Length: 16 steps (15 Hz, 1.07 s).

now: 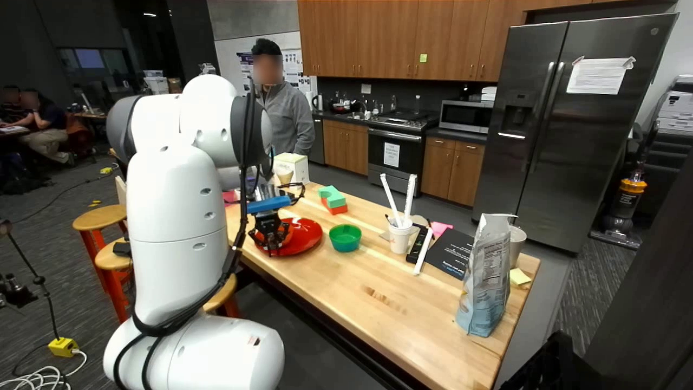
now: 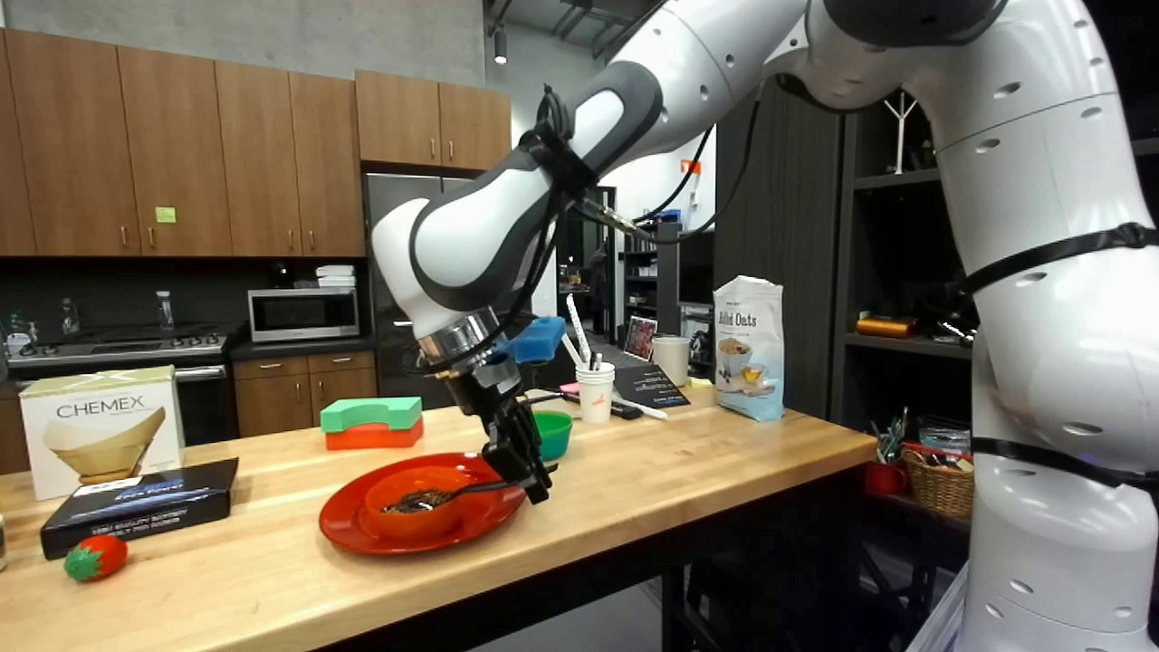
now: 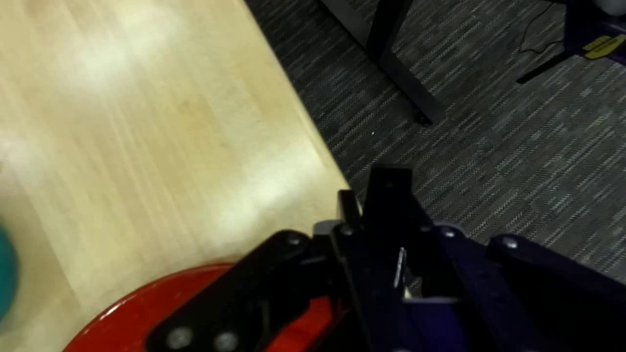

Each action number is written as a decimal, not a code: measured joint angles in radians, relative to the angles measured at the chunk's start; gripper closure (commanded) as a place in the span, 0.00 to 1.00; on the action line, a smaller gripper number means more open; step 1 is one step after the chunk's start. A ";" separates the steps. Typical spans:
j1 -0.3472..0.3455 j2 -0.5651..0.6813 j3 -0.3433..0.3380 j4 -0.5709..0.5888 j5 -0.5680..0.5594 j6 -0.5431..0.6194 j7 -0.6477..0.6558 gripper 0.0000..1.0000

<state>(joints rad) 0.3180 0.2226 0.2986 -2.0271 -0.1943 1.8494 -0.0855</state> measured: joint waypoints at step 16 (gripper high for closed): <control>0.204 0.019 0.113 -0.070 0.034 0.044 0.424 0.76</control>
<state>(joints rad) 0.5219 0.2413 0.4119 -2.0967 -0.1608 1.8937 0.3384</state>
